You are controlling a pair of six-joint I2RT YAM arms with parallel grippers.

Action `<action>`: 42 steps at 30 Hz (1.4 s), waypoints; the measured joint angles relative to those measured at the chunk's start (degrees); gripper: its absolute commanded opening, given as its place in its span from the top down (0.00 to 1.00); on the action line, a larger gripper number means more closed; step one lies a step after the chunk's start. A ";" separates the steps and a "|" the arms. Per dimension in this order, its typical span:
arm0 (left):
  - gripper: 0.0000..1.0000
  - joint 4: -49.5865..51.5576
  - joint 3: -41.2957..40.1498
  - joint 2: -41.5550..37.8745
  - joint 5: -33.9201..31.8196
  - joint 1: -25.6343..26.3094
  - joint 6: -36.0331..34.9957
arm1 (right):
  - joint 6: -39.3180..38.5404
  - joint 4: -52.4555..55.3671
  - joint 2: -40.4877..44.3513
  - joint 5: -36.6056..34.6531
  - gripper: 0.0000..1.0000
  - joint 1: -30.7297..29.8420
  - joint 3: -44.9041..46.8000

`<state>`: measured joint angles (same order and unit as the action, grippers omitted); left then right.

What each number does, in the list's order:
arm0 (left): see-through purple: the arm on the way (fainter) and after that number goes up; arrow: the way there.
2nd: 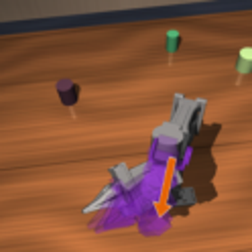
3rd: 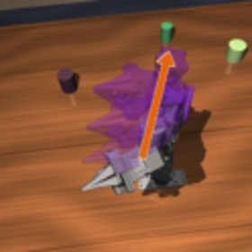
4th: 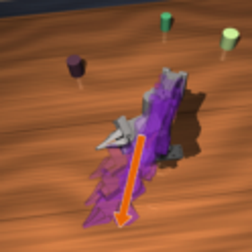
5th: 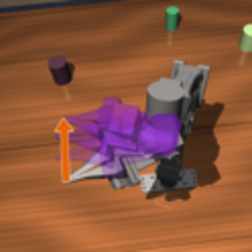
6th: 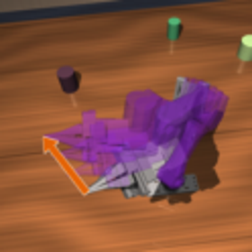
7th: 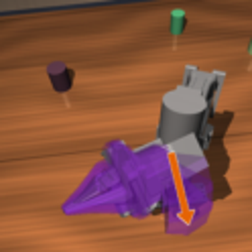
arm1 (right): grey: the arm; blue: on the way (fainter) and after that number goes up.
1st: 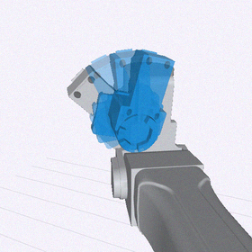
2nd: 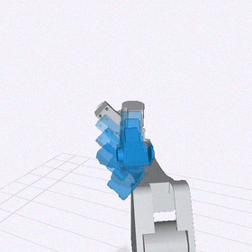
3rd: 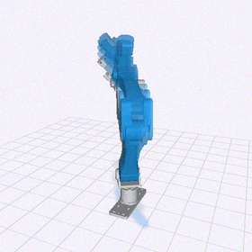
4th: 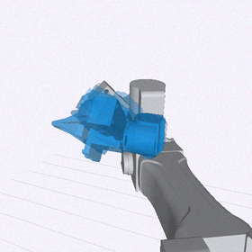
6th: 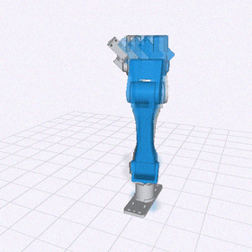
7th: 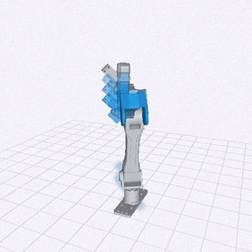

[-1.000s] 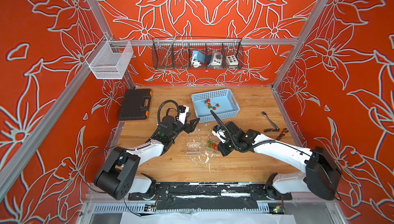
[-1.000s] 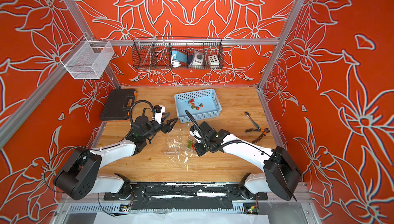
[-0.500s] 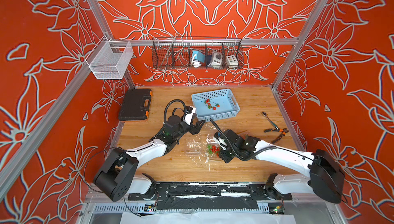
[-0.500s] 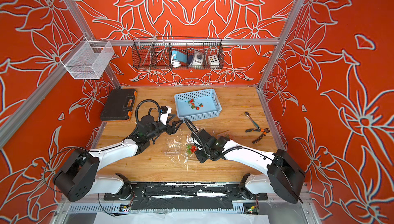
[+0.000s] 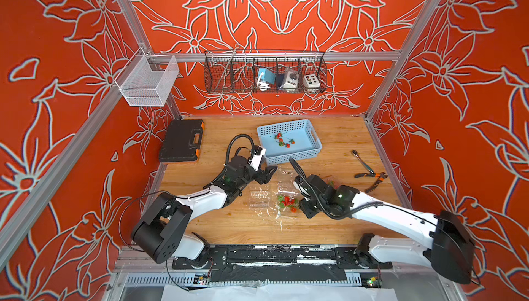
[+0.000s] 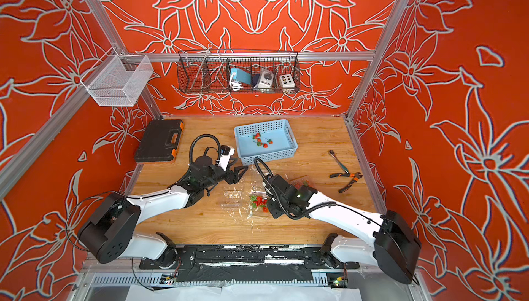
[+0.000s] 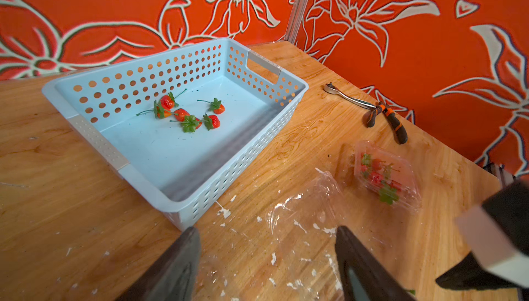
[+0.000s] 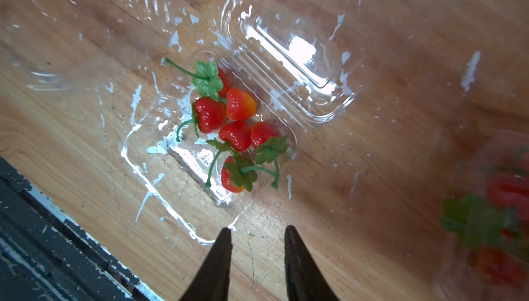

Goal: Pack strawberries into containers
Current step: Close the packing box at the center of the board.

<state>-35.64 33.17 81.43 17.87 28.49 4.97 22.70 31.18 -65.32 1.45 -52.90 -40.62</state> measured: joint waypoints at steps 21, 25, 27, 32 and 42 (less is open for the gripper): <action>0.24 9.94 9.35 14.14 13.73 -1.60 -4.09 | 5.07 1.88 10.95 0.55 0.50 1.99 4.87; 0.24 10.03 11.41 16.65 15.15 -1.60 -4.39 | 5.18 1.75 10.64 0.87 0.50 2.14 5.29; 0.24 10.32 12.35 17.90 15.67 -1.60 -4.59 | 5.18 1.62 10.51 1.07 0.50 2.19 5.29; 0.25 11.02 14.36 19.87 16.70 -1.40 -5.03 | 5.18 1.40 10.49 1.22 0.50 2.38 5.29; 0.27 11.15 16.65 21.22 20.81 1.07 -5.46 | 5.33 1.33 10.43 1.66 0.50 2.67 5.46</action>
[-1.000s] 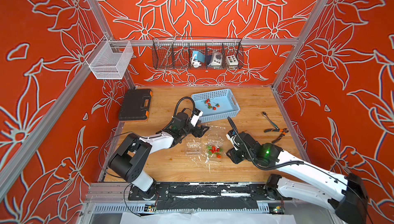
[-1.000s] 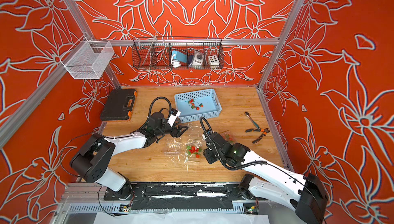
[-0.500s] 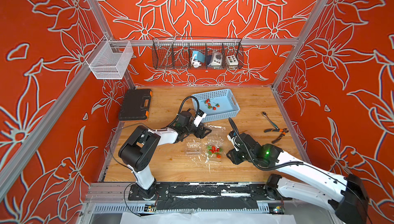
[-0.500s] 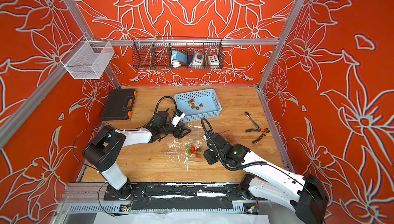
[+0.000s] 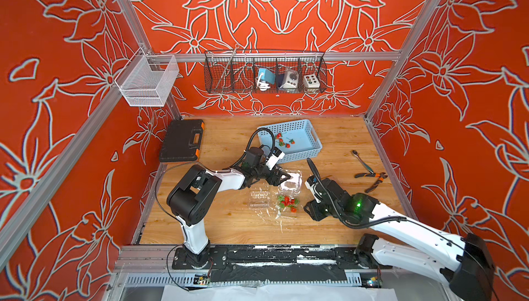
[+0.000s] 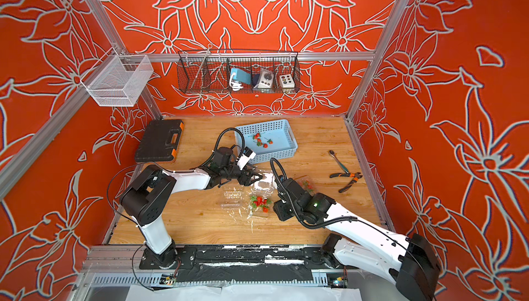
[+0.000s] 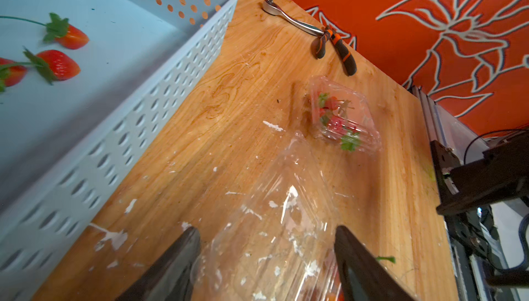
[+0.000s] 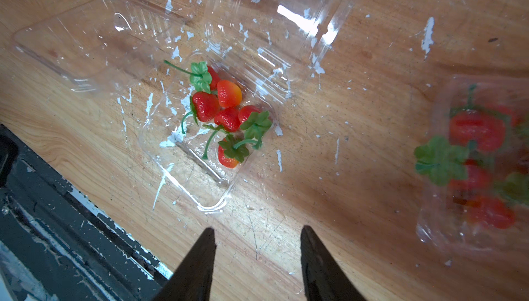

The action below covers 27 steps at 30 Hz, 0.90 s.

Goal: Pack strawberries into containers
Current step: Close the packing box at the center of the board.

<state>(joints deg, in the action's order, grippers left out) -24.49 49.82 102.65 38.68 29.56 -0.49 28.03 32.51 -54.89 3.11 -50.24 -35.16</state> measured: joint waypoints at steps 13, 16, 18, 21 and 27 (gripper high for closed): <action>0.34 0.37 -2.23 -2.49 2.29 0.46 -1.14 | 0.72 0.09 2.47 0.00 0.50 0.11 0.13; 0.34 0.96 -3.45 -5.16 2.89 0.92 -2.29 | 1.22 0.02 2.67 0.17 0.50 0.11 0.57; 0.34 0.85 -4.74 -7.15 3.30 1.11 -2.69 | 1.51 0.02 3.39 0.24 0.50 0.13 1.05; 0.34 0.55 -6.69 -9.77 4.17 1.20 -2.73 | 2.01 0.13 5.29 0.24 0.50 0.24 1.51; 0.33 -0.48 -7.48 -11.67 5.40 2.78 -2.73 | 2.89 0.72 10.34 0.22 0.49 1.16 1.79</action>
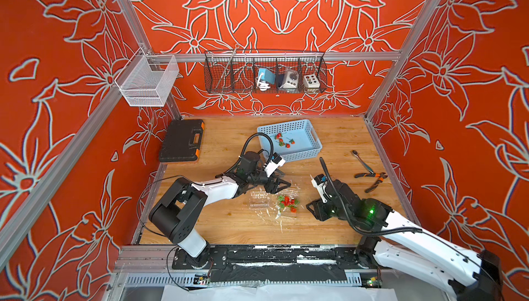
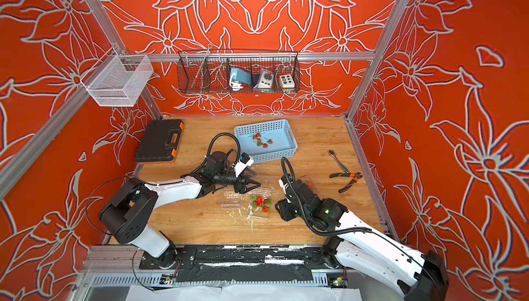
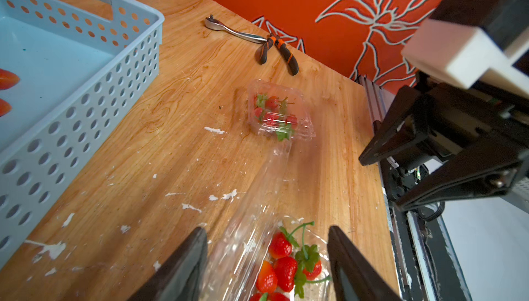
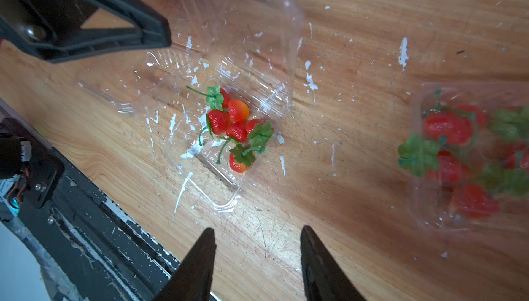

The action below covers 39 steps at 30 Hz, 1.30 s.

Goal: Pack strawberries into containers
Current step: Close the packing box at the center of the board.

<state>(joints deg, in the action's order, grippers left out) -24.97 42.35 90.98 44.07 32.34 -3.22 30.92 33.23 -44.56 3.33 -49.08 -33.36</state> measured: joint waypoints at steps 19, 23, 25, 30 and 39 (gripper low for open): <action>0.34 -1.25 -9.60 -7.04 -4.52 9.66 1.55 | 3.37 0.68 6.49 11.32 0.48 12.48 1.75; 0.35 -0.96 -11.04 -7.15 -6.01 10.58 1.77 | 4.94 -2.05 5.88 14.36 0.48 12.66 3.56; 0.34 -0.74 -11.50 -7.56 -6.84 11.06 1.79 | 5.73 -3.78 5.27 16.00 0.47 12.72 4.79; 0.35 -0.09 -11.56 -6.78 -9.14 12.37 1.29 | 7.87 -8.13 4.35 19.30 0.43 12.72 9.40; 0.36 1.46 -9.09 -2.16 -12.90 14.36 -0.46 | 13.40 -15.96 3.08 22.62 0.42 12.72 16.22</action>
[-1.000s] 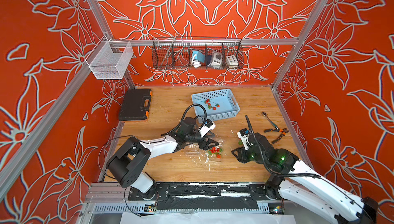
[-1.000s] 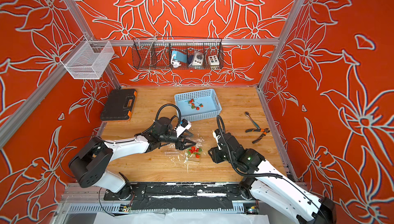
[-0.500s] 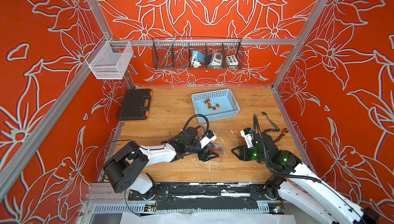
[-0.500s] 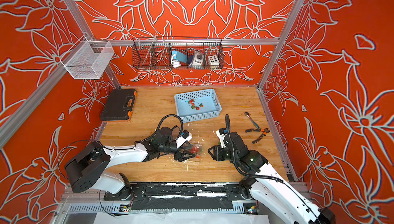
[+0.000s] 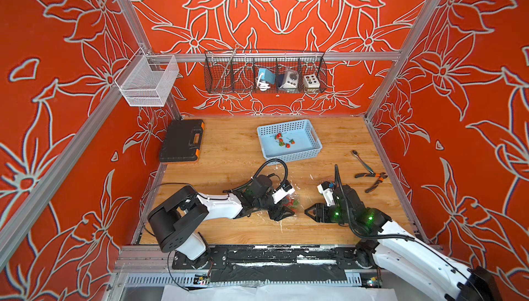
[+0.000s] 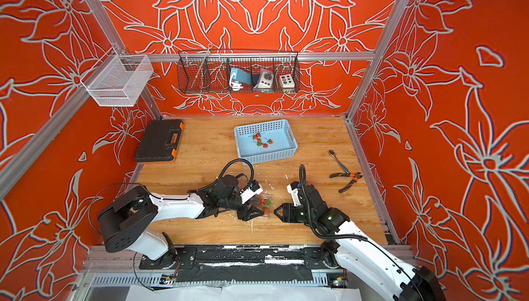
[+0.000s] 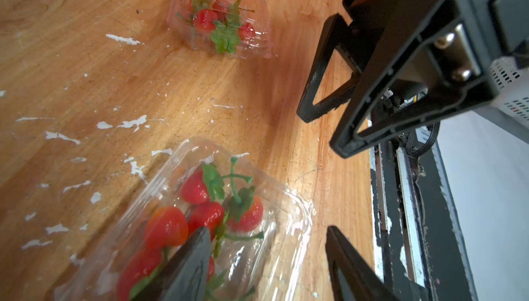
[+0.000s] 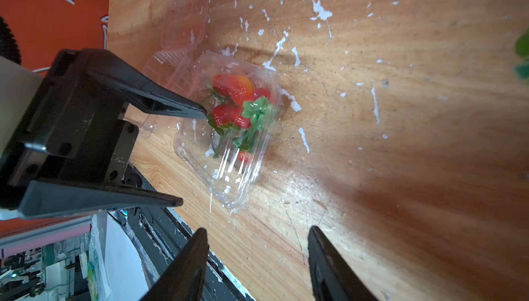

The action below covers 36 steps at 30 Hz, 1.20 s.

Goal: Pack strawberries into containers
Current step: Close the packing box at the center of the board.

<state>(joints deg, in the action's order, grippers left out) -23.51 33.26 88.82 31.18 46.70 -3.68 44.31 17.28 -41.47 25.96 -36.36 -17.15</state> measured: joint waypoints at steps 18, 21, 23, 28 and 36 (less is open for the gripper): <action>0.37 -1.60 0.31 1.79 -0.68 0.20 -0.66 | 3.34 -9.92 -9.29 2.16 0.43 -3.02 1.16; 0.37 -1.75 0.31 1.79 -0.68 0.20 -0.66 | 3.96 -11.50 -11.61 2.05 0.43 -4.57 1.16; 0.37 -1.86 0.31 1.79 -0.68 0.20 -0.63 | 4.37 -12.41 -12.74 1.92 0.43 -5.22 1.16; 0.38 -2.27 0.31 1.79 -0.66 0.20 -0.63 | 4.98 -14.16 -14.01 0.87 0.43 -6.10 1.16; 0.38 -2.49 0.31 1.79 -0.68 0.20 -0.61 | 5.81 -16.65 -17.31 -0.33 0.46 -6.93 1.16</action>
<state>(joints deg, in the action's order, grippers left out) -26.00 33.56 90.61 30.50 46.89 -4.29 50.13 0.62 -58.78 25.63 -43.29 -15.99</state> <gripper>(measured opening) 0.621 0.551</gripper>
